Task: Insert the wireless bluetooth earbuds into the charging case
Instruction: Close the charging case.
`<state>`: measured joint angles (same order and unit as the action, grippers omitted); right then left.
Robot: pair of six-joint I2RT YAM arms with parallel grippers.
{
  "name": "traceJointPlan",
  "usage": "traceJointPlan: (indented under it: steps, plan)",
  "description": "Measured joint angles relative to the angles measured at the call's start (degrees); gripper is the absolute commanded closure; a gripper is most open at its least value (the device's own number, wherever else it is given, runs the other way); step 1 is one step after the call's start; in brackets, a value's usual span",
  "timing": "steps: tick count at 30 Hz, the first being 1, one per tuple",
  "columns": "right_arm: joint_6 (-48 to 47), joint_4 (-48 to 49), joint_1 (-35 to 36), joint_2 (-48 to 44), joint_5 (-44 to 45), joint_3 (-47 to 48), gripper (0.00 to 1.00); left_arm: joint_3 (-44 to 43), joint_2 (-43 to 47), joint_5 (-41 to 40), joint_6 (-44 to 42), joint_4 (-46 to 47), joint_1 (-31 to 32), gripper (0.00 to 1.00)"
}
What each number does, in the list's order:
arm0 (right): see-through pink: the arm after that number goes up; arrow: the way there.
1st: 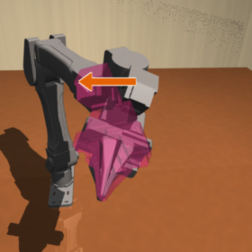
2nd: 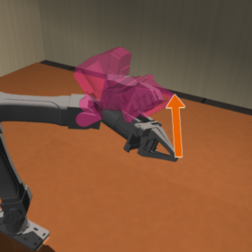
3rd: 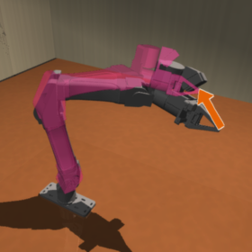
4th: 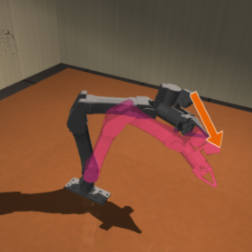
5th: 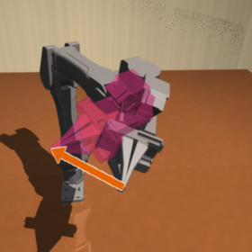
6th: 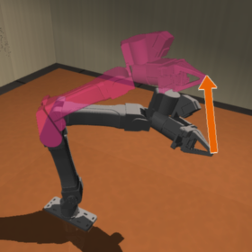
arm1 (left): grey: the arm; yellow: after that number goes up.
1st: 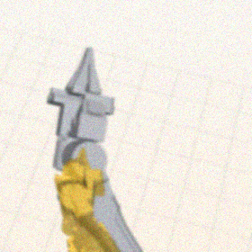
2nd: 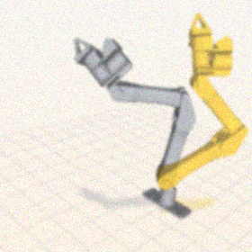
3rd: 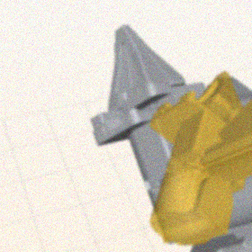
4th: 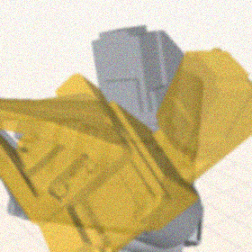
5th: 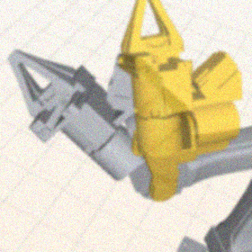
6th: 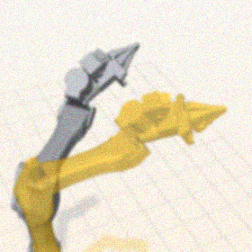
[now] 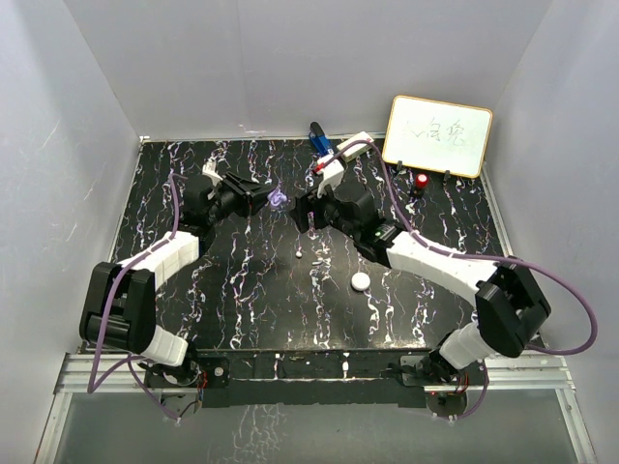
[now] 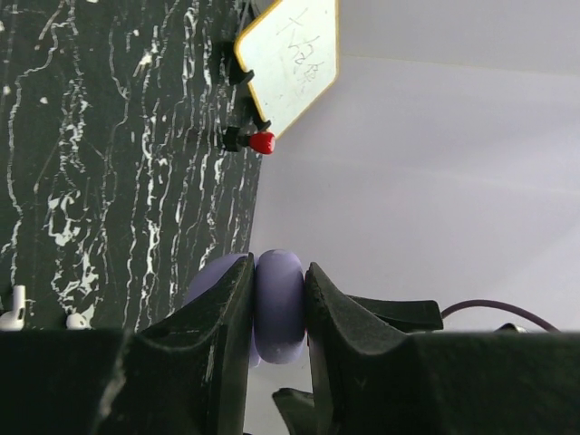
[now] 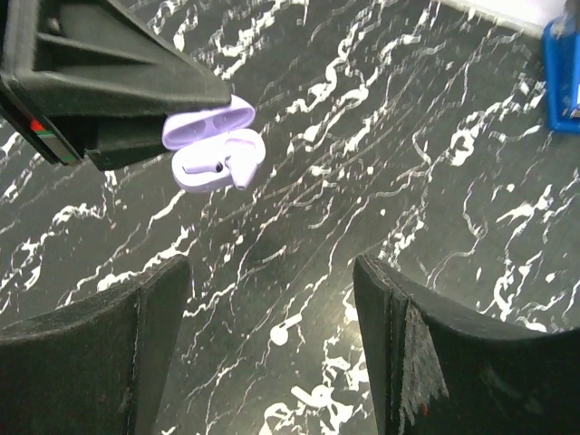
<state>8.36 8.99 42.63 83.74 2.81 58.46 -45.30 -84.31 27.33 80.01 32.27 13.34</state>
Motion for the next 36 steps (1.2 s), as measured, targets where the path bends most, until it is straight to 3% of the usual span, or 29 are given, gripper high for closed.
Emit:
traceJointPlan:
  steps: [23,36]
  plan:
    - [4.3,-11.1,-0.1,14.0,-2.8,13.1,0.29,-2.0,0.0,-1.0,-5.5,-7.3,0.0,1.00]
    - [5.3,-13.8,-2.3,16.1,-2.6,15.7,0.28,-3.5,0.0,-0.1,-6.1,-8.7,0.0,1.00]
